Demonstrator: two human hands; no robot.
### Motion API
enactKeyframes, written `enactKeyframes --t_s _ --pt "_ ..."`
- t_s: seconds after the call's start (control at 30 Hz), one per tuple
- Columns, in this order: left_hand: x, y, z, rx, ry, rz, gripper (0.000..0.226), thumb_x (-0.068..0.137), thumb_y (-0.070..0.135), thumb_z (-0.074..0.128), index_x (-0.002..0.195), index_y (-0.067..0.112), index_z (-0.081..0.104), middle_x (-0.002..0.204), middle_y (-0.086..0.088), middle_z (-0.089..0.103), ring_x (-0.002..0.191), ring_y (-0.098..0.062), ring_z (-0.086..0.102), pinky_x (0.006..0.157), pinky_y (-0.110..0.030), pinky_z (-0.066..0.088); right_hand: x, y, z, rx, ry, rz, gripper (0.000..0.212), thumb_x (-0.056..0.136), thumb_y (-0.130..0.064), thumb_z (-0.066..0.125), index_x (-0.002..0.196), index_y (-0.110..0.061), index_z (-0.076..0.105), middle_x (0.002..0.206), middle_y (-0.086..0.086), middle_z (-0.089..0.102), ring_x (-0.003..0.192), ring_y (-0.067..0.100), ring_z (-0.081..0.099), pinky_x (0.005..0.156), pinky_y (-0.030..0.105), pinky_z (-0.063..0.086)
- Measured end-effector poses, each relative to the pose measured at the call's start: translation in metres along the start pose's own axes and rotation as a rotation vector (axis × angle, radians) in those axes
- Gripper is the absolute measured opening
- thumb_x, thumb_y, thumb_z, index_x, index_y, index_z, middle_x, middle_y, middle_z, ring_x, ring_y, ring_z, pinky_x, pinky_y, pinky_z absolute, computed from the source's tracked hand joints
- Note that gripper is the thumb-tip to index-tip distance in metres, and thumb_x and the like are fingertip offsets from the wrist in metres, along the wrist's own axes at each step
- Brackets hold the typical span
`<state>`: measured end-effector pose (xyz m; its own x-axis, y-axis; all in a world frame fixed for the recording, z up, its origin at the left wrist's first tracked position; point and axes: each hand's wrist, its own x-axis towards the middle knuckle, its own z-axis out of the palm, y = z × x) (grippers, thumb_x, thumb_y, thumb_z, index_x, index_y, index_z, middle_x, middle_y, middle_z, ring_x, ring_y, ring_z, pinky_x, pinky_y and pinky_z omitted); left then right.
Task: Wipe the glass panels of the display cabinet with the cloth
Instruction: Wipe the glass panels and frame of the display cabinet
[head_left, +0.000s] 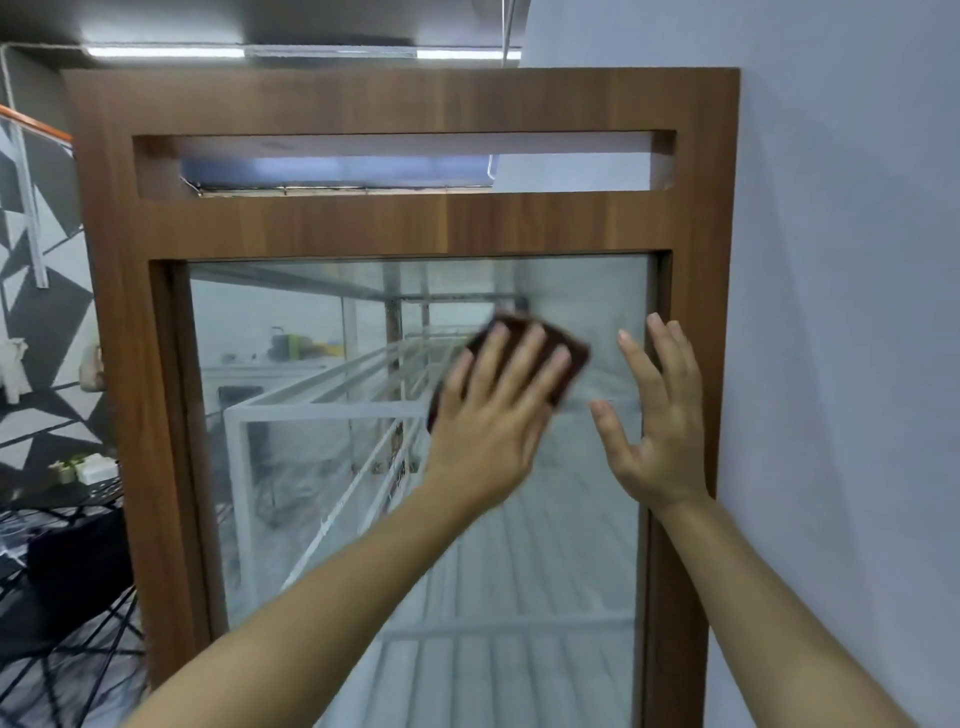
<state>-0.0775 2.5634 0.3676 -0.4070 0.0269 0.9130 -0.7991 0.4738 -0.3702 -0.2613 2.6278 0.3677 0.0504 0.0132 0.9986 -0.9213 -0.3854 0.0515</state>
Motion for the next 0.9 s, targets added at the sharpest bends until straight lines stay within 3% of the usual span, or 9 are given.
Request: enactKeyframes --t_s 0.1,0.17,0.37,0.43,0.5,0.6,0.67,0.8,0.9 --pt "-0.062 0.02 0.004 0.066 -0.136 0.521 0.062 0.102 0.042 0.043 0.159 0.03 0.022 0.167 -0.001 0.019 0.154 -0.028 0.016 0.123 -0.047 0.012 0.0 -0.002 -0.003 0.03 -0.015 0.023 0.057 0.099 -0.038 0.051 0.146 -0.008 0.041 0.158 0.021 0.03 0.151 0.038 0.021 0.123 0.051 0.02" --pt "-0.048 0.006 0.003 0.067 -0.171 0.669 0.06 0.104 0.044 0.039 0.159 0.03 0.022 0.167 -0.001 0.019 0.154 -0.028 0.015 0.123 -0.047 0.009 0.0 -0.003 -0.007 0.08 -0.017 0.046 0.059 0.098 -0.038 0.052 0.147 -0.006 0.04 0.158 0.023 0.027 0.152 0.037 0.018 0.124 0.044 0.018" --pt "0.069 -0.008 -0.01 -0.011 0.01 0.073 0.052 0.108 0.042 0.029 0.158 0.029 0.028 0.165 -0.002 0.024 0.153 -0.026 0.019 0.12 -0.045 0.02 0.004 -0.008 -0.013 0.199 -0.008 0.12 0.062 0.097 -0.036 0.052 0.148 -0.004 0.036 0.16 0.026 0.019 0.152 0.041 0.017 0.125 0.05 0.018" --pt "0.056 0.013 -0.003 -0.029 0.015 0.032 0.052 0.108 0.041 0.028 0.159 0.028 0.024 0.166 -0.002 0.022 0.154 -0.028 0.016 0.122 -0.046 0.018 0.003 -0.008 -0.016 0.214 -0.036 0.142 0.062 0.097 -0.035 0.053 0.148 -0.003 0.036 0.161 0.025 0.018 0.152 0.039 0.017 0.124 0.052 0.019" --pt "0.004 0.042 0.008 -0.032 -0.063 0.203 0.057 0.106 0.04 0.034 0.16 0.027 0.02 0.167 -0.004 0.016 0.155 -0.029 0.01 0.123 -0.047 0.012 -0.001 -0.008 -0.02 0.206 -0.06 0.153 0.062 0.097 -0.034 0.053 0.149 -0.003 0.036 0.161 0.025 0.019 0.152 0.038 0.017 0.124 0.05 0.019" --pt "-0.101 0.061 0.016 0.023 -0.262 0.702 0.069 0.099 0.04 0.047 0.16 0.026 0.017 0.168 -0.002 0.012 0.155 -0.028 0.006 0.125 -0.05 -0.005 -0.012 -0.012 -0.024 0.201 -0.106 0.193 0.062 0.098 -0.036 0.051 0.15 -0.007 0.035 0.163 0.022 0.017 0.154 0.036 0.012 0.126 0.039 0.012" --pt "-0.119 0.05 0.015 0.048 -0.313 0.797 0.071 0.098 0.043 0.051 0.16 0.028 0.018 0.168 0.001 0.013 0.155 -0.026 0.006 0.124 -0.049 -0.01 -0.024 -0.015 -0.027 0.212 -0.137 0.223 0.062 0.098 -0.037 0.051 0.151 -0.009 0.035 0.164 0.019 0.016 0.155 0.033 0.01 0.126 0.036 0.01" --pt "-0.025 0.013 -0.004 -0.003 -0.119 0.355 0.056 0.106 0.043 0.037 0.158 0.03 0.025 0.166 0.0 0.021 0.154 -0.025 0.016 0.122 -0.045 0.015 -0.045 -0.02 -0.028 0.172 -0.125 0.246 0.056 0.1 -0.031 0.048 0.149 -0.007 0.039 0.163 0.016 0.02 0.155 0.03 0.012 0.126 0.035 0.012" --pt "0.03 -0.009 -0.013 -0.003 -0.02 0.056 0.052 0.108 0.041 0.029 0.159 0.028 0.025 0.166 -0.002 0.022 0.154 -0.027 0.016 0.121 -0.047 0.02 -0.061 -0.02 -0.023 0.101 -0.106 0.247 0.049 0.101 -0.021 0.048 0.148 -0.006 0.043 0.161 0.015 0.026 0.154 0.029 0.017 0.126 0.039 0.015"
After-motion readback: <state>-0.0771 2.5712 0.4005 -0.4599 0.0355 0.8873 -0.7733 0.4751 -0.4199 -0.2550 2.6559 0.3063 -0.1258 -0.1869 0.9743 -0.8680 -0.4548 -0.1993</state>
